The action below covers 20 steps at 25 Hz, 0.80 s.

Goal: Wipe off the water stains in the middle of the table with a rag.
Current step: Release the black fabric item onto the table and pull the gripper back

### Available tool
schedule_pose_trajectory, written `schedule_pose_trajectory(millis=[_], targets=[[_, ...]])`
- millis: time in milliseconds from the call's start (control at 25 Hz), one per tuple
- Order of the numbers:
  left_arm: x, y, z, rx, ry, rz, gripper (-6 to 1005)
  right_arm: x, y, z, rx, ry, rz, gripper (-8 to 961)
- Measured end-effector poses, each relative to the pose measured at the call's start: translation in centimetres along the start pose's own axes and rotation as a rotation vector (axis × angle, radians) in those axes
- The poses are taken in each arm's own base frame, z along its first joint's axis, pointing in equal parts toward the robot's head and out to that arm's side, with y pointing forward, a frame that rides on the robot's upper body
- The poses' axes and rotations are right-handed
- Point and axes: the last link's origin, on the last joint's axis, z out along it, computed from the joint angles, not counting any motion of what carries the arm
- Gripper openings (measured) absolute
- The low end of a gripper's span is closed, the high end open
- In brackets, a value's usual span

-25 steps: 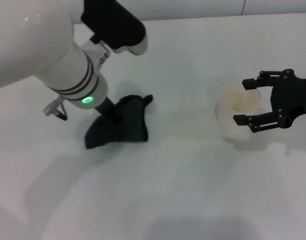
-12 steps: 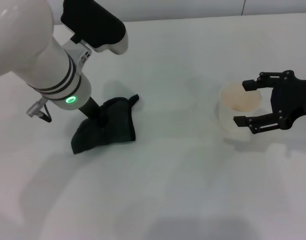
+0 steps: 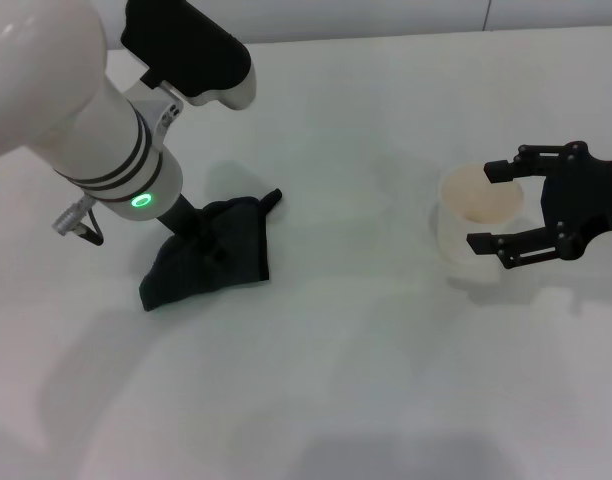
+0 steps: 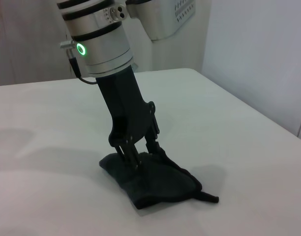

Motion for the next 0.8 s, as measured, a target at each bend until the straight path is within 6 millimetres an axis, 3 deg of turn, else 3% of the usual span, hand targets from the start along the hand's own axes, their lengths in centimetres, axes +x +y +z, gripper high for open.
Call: schedule_pose_trajectory(millis=[480, 600, 800], targets=[[0.0, 0.1, 0.0, -0.002, 0.001, 0.001, 735, 0.1, 0.1, -0.1, -0.002, 0.001, 0.005, 872], [0.1, 0.1, -0.1, -0.002, 0.006, 0.001, 884, 0.2, 0.1, -0.1, -0.002, 0.001, 0.005, 872], [0.3, 0.5, -2.8, -0.038, 0.147, 0.002, 883, 0.2, 0.1, -0.1, 0.0, 0.002, 0.007, 872]])
